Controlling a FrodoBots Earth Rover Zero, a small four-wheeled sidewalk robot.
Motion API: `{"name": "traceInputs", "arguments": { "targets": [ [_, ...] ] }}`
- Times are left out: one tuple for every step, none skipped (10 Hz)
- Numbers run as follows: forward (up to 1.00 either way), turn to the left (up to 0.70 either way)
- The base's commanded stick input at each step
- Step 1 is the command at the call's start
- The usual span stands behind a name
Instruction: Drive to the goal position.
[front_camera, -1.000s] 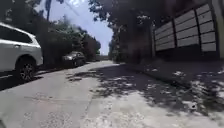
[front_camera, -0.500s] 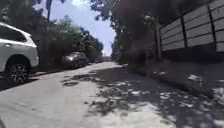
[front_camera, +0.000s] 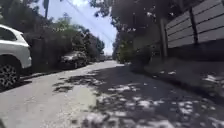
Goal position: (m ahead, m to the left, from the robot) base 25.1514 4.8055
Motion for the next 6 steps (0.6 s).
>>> {"name": "traceInputs", "arguments": {
  "targets": [
    [1.00, 0.01],
    [1.00, 0.01],
    [1.00, 0.01],
    [1.00, 0.01],
    [1.00, 0.01],
    [1.00, 0.01]
  ]
}}
